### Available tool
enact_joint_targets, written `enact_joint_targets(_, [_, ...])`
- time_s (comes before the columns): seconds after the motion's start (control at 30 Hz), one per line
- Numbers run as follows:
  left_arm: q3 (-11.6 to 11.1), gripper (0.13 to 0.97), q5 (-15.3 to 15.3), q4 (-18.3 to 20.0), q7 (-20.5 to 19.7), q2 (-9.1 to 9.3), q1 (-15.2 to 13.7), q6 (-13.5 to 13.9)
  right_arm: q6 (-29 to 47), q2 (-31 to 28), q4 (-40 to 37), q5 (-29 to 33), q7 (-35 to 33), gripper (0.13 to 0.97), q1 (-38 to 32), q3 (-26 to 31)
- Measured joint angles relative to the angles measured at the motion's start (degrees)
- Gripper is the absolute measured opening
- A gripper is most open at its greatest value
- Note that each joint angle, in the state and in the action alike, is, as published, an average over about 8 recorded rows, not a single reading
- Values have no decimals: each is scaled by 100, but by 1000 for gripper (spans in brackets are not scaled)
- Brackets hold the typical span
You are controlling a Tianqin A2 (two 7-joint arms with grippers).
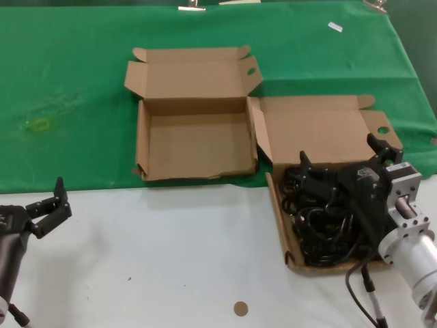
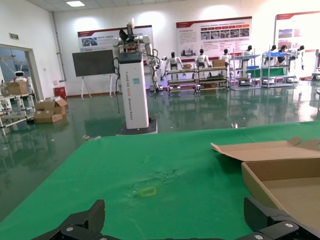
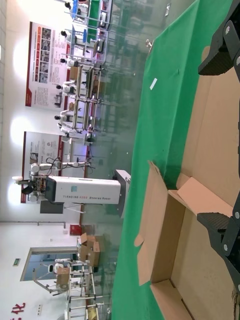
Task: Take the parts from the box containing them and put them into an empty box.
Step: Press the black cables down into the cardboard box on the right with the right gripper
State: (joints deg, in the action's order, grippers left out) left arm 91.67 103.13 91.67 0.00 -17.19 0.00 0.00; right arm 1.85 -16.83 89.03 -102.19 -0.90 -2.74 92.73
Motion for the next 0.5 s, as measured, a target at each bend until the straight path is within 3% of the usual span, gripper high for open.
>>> enact_joint_targets(0.5, [0, 966, 0, 0, 0, 0, 0, 0, 0, 0, 0, 0, 0, 966, 0, 0])
